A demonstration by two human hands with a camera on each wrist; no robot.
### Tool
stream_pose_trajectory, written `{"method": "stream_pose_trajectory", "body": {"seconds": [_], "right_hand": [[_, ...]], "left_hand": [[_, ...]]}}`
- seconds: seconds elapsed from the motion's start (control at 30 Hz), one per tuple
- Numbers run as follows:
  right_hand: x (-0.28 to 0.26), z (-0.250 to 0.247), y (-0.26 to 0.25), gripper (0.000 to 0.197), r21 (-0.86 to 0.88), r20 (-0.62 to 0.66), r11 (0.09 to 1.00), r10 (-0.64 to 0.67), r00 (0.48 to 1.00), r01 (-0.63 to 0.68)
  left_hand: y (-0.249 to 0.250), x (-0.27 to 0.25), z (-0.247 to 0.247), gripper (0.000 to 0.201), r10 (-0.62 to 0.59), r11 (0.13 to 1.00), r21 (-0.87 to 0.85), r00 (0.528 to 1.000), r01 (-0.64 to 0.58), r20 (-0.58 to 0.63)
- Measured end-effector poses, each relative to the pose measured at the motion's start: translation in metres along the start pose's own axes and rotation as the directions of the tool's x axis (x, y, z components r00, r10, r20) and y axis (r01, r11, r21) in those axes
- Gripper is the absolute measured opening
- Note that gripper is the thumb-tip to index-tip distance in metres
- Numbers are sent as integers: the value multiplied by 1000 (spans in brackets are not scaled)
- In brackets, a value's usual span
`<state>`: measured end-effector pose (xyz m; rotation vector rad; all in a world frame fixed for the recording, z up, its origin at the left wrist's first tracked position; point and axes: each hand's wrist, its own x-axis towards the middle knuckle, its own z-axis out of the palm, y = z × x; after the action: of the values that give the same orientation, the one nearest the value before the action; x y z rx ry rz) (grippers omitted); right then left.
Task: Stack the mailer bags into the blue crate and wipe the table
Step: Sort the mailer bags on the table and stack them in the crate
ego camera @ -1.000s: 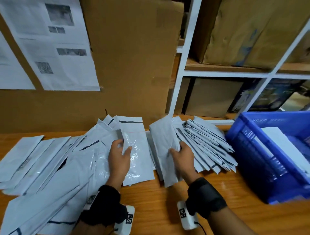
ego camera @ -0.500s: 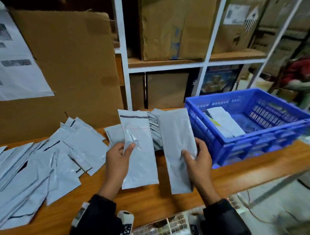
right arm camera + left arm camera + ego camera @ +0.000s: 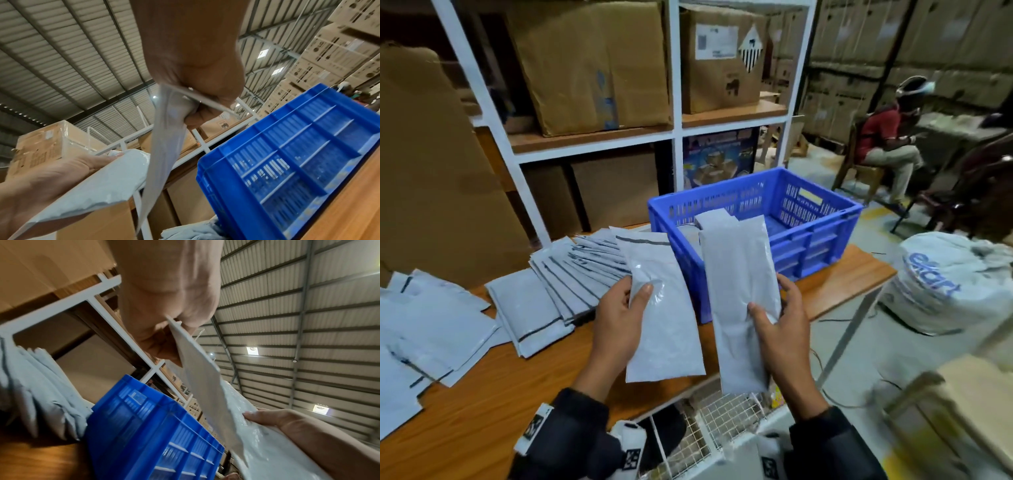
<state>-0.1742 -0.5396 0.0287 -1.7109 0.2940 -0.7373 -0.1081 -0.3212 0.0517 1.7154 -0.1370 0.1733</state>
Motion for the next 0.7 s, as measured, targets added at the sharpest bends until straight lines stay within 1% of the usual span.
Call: {"method": "stream_pose_trajectory", "body": {"seconds": [0.07, 0.17, 0.27, 0.37, 0.43, 0.53, 0.7], "right_hand": [[12, -16, 3, 49, 4, -22, 1000, 3, 1000, -3], [34, -31, 10, 50, -18, -51, 1000, 3, 999, -4], [59, -40, 15, 53, -36, -57, 999, -10, 998, 8], [90, -42, 21, 64, -8, -27, 1000, -16, 1000, 16], [116, -42, 30, 69, -13, -1, 999, -38, 999, 38], [160, -42, 39, 63, -82, 30, 993, -86, 996, 88], [229, -30, 52, 45, -157, 115, 982, -83, 990, 101]], "left_hand": [[9, 8, 18, 9, 15, 1000, -8, 1000, -15, 21], [17, 24, 43, 8, 50, 998, 24, 998, -51, 36], [24, 40, 64, 14, 60, 998, 19, 997, -61, 45], [28, 61, 79, 20, 71, 997, 15, 997, -72, 35], [27, 81, 86, 17, 90, 996, 26, 996, -91, 24], [26, 113, 93, 5, 132, 987, 92, 991, -131, -4], [23, 165, 98, 4, 103, 973, 213, 992, -84, -79]]}}
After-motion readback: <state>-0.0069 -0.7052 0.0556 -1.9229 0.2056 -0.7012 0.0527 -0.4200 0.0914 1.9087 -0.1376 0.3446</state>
